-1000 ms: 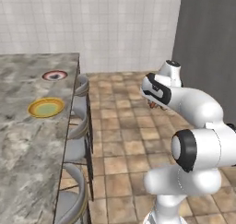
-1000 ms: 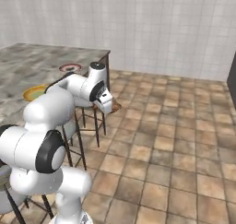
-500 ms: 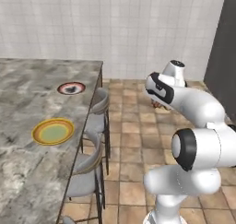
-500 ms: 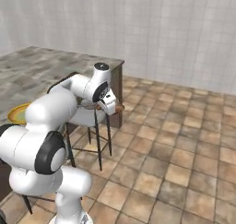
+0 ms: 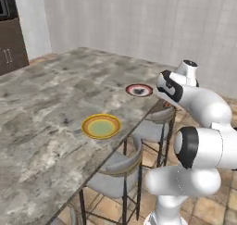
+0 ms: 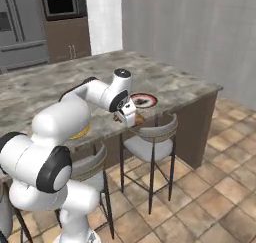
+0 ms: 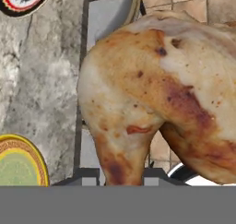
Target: Take the chicken drumsticks from the pan and place one on each plate on the dining counter.
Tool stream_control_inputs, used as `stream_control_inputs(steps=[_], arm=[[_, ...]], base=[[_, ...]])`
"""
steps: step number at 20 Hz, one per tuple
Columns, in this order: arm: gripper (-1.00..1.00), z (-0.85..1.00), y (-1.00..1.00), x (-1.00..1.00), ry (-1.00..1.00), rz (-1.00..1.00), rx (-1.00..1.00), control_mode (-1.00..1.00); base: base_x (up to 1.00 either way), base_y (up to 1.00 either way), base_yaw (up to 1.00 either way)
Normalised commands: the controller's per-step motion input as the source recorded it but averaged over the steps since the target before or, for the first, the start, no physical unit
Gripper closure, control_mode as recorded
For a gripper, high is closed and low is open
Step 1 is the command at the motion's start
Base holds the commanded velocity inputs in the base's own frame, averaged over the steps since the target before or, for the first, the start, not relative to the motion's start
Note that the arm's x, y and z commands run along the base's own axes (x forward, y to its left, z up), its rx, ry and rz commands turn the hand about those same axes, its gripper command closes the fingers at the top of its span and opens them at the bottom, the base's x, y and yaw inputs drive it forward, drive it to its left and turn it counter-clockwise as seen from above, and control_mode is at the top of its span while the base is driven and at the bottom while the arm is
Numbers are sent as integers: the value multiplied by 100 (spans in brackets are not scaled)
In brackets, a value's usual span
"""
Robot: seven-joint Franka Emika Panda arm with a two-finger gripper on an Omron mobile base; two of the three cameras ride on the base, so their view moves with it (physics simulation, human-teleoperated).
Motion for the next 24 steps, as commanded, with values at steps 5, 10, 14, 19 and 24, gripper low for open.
stream_control_inputs(steps=[5, 10, 14, 19, 24], arm=[[100, 0, 0, 0, 0, 0, 0, 100], [100, 0, 0, 0, 0, 0, 0, 100], [100, 0, 0, 0, 0, 0, 0, 100], [100, 0, 0, 0, 0, 0, 0, 100], [100, 0, 0, 0, 0, 0, 0, 100]], base=[[44, -12, 94], [52, -25, 75], [34, -47, 59], [30, -64, 38], [31, -60, 25]])
